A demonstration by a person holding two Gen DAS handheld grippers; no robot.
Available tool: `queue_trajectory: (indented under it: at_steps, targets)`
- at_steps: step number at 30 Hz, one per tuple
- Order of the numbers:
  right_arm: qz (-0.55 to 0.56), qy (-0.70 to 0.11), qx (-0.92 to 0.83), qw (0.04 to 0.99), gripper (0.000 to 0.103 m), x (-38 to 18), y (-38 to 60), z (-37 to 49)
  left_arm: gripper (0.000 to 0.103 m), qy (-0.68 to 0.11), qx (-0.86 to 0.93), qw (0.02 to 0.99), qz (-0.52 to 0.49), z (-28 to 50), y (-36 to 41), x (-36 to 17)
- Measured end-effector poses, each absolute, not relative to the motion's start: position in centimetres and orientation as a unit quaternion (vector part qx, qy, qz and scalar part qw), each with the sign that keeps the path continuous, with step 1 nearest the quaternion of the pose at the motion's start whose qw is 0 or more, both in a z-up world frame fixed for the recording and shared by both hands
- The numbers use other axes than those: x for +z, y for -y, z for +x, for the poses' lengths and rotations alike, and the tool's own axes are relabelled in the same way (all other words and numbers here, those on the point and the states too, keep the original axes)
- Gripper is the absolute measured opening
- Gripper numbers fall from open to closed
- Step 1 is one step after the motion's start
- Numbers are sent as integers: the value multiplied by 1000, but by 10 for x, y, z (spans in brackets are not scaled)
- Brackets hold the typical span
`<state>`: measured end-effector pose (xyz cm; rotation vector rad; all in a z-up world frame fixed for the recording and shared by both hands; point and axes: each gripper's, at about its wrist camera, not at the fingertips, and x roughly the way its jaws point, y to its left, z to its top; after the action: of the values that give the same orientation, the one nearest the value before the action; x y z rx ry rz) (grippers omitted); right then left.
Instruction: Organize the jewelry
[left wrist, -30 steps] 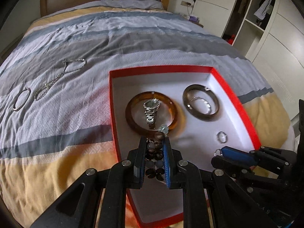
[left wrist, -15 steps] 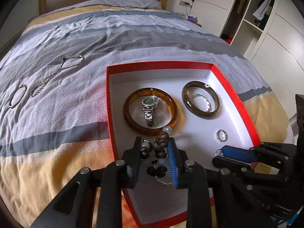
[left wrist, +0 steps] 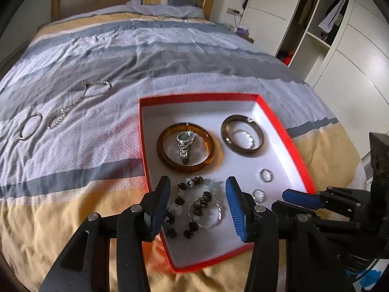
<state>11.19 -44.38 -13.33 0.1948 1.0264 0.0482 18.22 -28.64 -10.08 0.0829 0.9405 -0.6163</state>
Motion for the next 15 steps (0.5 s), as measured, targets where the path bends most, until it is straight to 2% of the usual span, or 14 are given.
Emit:
queue_trajectory:
  at_steps: [3,15]
  targets:
    - [104,-475,14,874,23,-122,445,97,60,-433,-288,853,40,170,281,-85]
    - [124,-430,-12,894,24,-73,430,44,78,-389,-230,890,56,108,238,-29]
